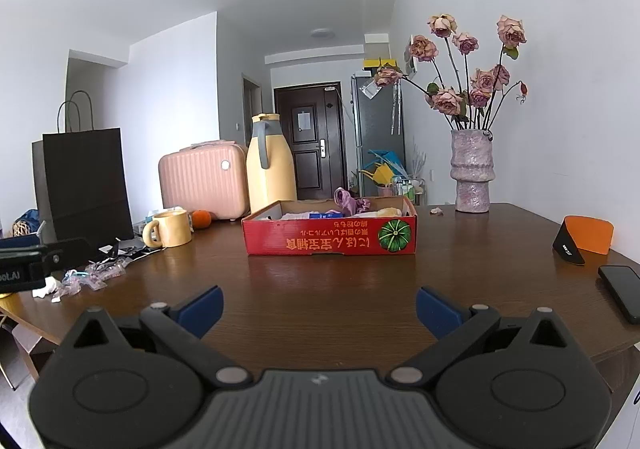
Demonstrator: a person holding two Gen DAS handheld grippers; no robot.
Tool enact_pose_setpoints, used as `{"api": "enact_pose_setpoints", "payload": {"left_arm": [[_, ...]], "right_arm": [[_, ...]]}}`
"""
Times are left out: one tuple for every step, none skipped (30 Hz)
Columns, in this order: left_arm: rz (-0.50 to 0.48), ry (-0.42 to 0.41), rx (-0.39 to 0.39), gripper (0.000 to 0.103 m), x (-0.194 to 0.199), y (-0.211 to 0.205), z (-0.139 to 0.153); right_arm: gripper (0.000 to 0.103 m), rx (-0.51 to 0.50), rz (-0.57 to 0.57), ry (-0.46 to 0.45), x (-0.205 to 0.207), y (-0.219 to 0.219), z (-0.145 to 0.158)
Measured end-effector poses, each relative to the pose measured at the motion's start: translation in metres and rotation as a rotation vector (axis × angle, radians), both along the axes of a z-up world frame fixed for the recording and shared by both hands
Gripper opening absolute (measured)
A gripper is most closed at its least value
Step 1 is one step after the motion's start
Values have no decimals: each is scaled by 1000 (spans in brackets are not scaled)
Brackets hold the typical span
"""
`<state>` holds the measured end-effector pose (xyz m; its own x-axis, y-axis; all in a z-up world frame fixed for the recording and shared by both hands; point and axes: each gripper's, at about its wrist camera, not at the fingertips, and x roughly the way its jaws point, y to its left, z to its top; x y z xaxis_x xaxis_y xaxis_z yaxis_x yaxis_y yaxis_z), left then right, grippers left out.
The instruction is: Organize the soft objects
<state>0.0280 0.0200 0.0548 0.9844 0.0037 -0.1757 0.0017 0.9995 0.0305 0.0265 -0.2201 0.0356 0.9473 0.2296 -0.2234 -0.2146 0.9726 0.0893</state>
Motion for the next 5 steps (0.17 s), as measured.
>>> {"api": "enact_pose_setpoints", "payload": {"left_arm": [[0, 0, 0, 103, 0, 0, 0], [3, 0, 1, 103, 0, 0, 0], [5, -2, 1, 103, 0, 1, 0], [7, -5, 1, 103, 0, 1, 0], [9, -6, 0, 103, -1, 2, 0]], "right_arm": [[103, 0, 1, 1, 0, 0, 0], [103, 0, 1, 1, -1, 0, 0], [103, 1, 1, 1, -1, 0, 0], [103, 0, 1, 1, -1, 1, 0], [103, 0, 0, 2, -1, 1, 0]]}}
